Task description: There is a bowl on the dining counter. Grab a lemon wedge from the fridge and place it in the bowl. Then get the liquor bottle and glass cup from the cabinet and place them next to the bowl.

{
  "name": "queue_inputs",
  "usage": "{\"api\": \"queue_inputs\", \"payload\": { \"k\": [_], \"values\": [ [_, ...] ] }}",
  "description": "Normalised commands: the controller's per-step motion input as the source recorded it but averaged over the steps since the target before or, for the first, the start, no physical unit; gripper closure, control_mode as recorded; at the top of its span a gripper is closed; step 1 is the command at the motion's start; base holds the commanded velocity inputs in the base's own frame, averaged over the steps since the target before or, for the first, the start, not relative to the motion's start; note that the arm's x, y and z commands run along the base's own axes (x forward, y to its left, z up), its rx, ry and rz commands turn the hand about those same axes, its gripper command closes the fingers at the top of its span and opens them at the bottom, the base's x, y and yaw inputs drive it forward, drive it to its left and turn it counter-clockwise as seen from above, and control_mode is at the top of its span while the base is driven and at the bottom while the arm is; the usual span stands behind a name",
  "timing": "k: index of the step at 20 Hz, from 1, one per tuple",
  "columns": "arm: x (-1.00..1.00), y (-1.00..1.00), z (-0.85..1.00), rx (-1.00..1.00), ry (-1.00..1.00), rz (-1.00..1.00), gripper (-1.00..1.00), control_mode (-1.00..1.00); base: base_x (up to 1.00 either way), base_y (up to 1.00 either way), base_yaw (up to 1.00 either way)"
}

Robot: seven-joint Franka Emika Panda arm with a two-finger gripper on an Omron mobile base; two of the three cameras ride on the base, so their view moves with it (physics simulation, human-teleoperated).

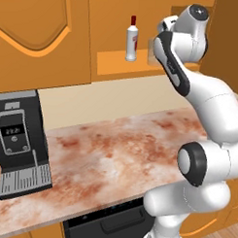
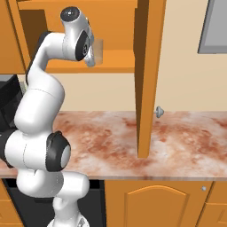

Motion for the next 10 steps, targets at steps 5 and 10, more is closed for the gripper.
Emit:
{"api": "queue_inputs", "payload": {
  "k": [5, 10],
  "values": [
    [0.25, -0.09, 0.06, 0.01, 0.00, 0.00, -1.00, -1.00, 0.00, 0.00, 0.00],
    [0.32, -0.07, 0.05, 0.03, 0.00, 0.00, -1.00, -1.00, 0.00, 0.00, 0.00]
  ]
}}
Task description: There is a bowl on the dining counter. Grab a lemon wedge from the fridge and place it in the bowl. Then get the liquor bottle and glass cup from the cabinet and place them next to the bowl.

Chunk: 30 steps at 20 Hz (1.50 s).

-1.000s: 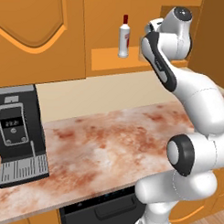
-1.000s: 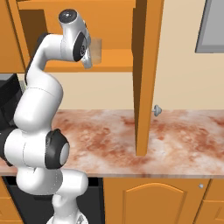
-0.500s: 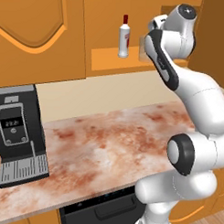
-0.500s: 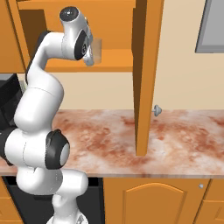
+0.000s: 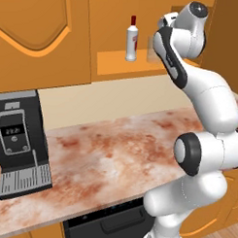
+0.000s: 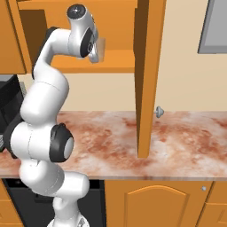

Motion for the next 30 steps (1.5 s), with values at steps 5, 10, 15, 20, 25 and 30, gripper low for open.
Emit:
{"api": "queue_inputs", "payload": {
  "k": [5, 10, 15, 20, 25, 30],
  "values": [
    [0.27, -0.04, 0.01, 0.03, 0.00, 0.00, -1.00, -1.00, 0.00, 0.00, 0.00],
    [0.09, -0.01, 0.00, 0.01, 0.00, 0.00, -1.00, -1.00, 0.00, 0.00, 0.00],
    [-0.09, 0.00, 0.00, 0.00, -0.02, 0.00, -1.00, -1.00, 0.00, 0.00, 0.00],
    [-0.03, 0.00, 0.00, 0.00, -0.02, 0.00, -1.00, -1.00, 0.00, 0.00, 0.00],
    [0.08, 0.00, -0.02, 0.00, 0.00, 0.00, -1.00, -1.00, 0.00, 0.00, 0.00],
    [0.18, 0.00, -0.11, 0.00, 0.02, 0.00, -1.00, -1.00, 0.00, 0.00, 0.00]
  ]
}}
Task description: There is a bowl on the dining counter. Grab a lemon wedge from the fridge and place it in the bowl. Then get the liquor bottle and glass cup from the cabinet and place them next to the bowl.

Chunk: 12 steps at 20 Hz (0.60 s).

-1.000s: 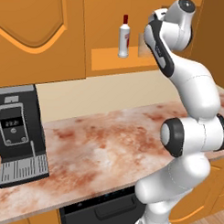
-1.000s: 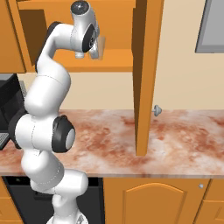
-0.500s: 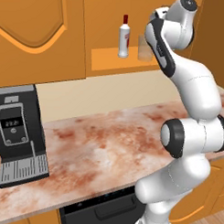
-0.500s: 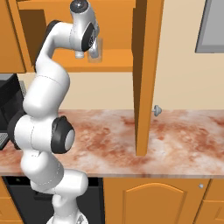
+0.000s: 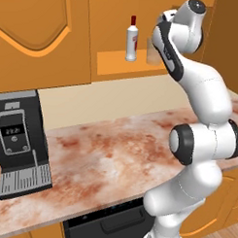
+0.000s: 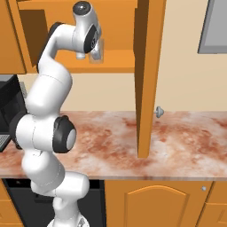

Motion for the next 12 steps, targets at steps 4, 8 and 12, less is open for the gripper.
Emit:
{"api": "queue_inputs", "payload": {
  "k": [4, 8, 12],
  "values": [
    [0.05, 0.00, -0.31, 0.00, 0.02, 0.00, -1.00, -1.00, 0.00, 0.00, 0.00],
    [0.00, 0.00, -0.40, 0.00, 0.01, 0.00, -1.00, -1.00, 0.00, 0.00, 0.00],
    [0.00, 0.00, -0.41, 0.00, 0.00, 0.02, -1.00, -1.00, 0.00, 0.00, 0.00]
  ]
}}
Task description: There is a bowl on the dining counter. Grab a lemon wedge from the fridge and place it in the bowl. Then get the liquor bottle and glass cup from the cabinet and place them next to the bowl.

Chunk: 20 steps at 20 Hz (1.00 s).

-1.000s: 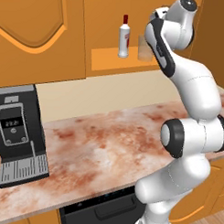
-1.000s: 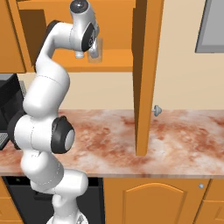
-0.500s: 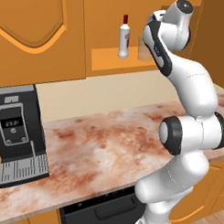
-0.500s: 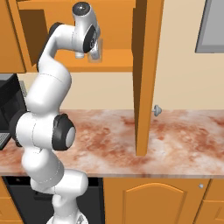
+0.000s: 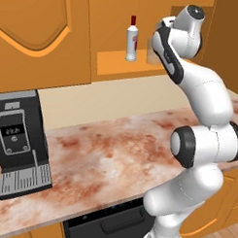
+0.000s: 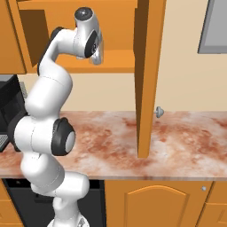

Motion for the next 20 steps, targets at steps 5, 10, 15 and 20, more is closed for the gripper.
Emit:
{"api": "queue_inputs", "payload": {
  "k": [5, 10, 15, 20],
  "values": [
    [0.00, 0.00, -0.43, 0.00, 0.00, 0.02, -1.00, -1.00, 0.00, 0.00, 0.00],
    [0.00, 0.03, -0.43, 0.00, 0.03, 0.01, 1.00, -1.00, 0.00, 0.00, 0.00],
    [0.00, 0.00, -0.34, 0.00, 0.01, 0.03, 1.00, -1.00, 0.00, 0.00, 0.00],
    [-0.15, 0.00, -0.09, 0.03, -0.03, 0.00, 1.00, -1.00, 0.00, 0.00, 0.00]
  ]
}}
